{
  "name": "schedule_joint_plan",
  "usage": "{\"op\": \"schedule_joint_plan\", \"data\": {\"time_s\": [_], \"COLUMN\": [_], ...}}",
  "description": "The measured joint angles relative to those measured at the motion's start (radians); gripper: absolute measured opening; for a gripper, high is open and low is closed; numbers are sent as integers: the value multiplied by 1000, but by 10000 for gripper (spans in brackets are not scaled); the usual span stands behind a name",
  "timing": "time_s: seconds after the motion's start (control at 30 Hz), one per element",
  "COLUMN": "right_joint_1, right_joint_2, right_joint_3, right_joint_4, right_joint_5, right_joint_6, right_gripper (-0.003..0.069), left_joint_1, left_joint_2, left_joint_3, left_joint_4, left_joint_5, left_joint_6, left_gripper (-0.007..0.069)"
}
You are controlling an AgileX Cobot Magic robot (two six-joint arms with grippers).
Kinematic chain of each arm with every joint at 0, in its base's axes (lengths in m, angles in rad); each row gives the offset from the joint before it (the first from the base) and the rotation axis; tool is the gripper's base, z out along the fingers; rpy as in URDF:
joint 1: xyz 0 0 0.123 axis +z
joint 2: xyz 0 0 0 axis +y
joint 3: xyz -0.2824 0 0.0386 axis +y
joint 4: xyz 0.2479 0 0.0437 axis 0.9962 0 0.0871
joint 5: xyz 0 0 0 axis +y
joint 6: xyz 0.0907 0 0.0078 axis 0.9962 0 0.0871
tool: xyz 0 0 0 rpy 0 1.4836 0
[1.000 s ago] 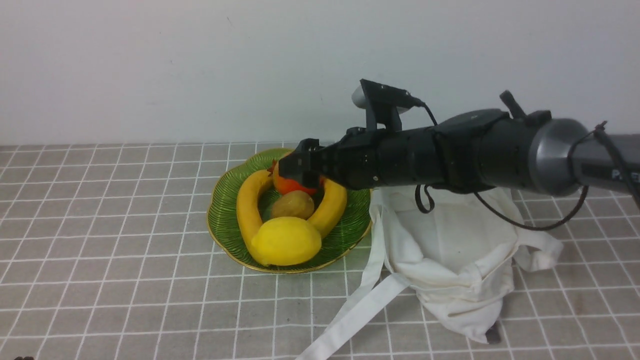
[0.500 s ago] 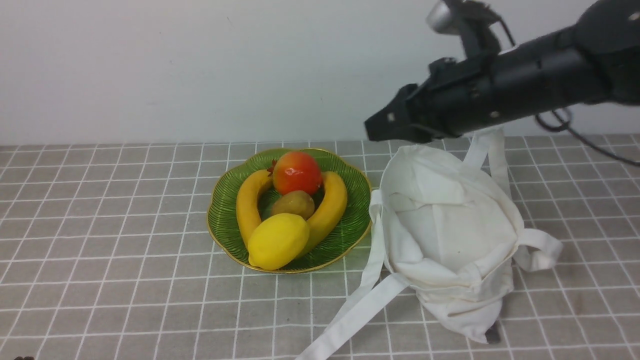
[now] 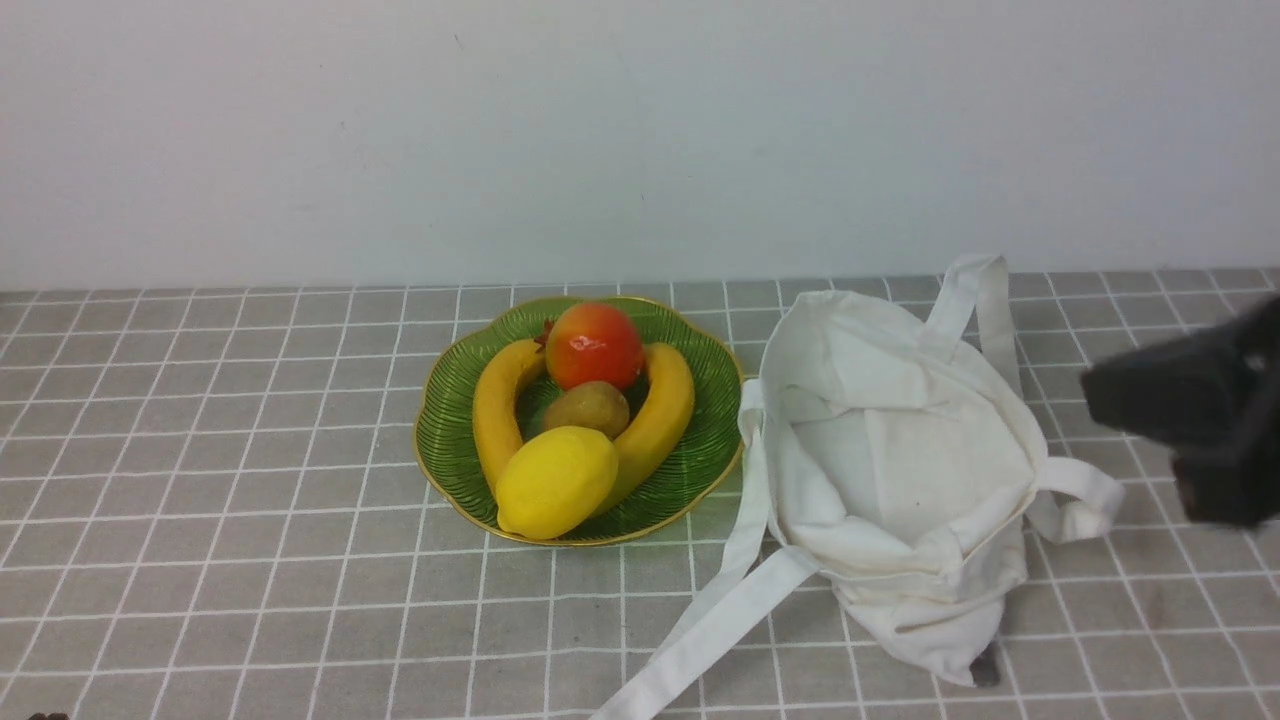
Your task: Take the fruit out of the bag on the grey coffee tablecloth and place them on the plate.
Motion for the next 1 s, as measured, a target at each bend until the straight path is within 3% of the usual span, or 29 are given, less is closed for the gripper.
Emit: {"op": "schedule_joint_plan", "data": {"time_s": [0.03,0.1,0.17,0.3,1.0], "right_joint_1": [0,0,0,0,0], "right_joint_2": [-13,-172,-254,-398,-509], "right_joint_3": [0,210,326,444,461], "right_joint_4": [2,47,88,149,198], "right_joint_5": [-18,-269,-410,-593,-635], "right_joint_6": [-4,-60,-100,-180,-216], "right_gripper": [-12,-12,-12,-12,-12], "left_joint_1": [0,0,0,0,0], "left_joint_2": [0,0,0,0,0], "left_joint_3": [0,0,0,0,0], "left_joint_4": [0,0,0,0,0], "left_joint_5": [0,0,0,0,0], "left_joint_6": [0,0,0,0,0], "left_gripper": [-7,-7,-7,-7,-7]}}
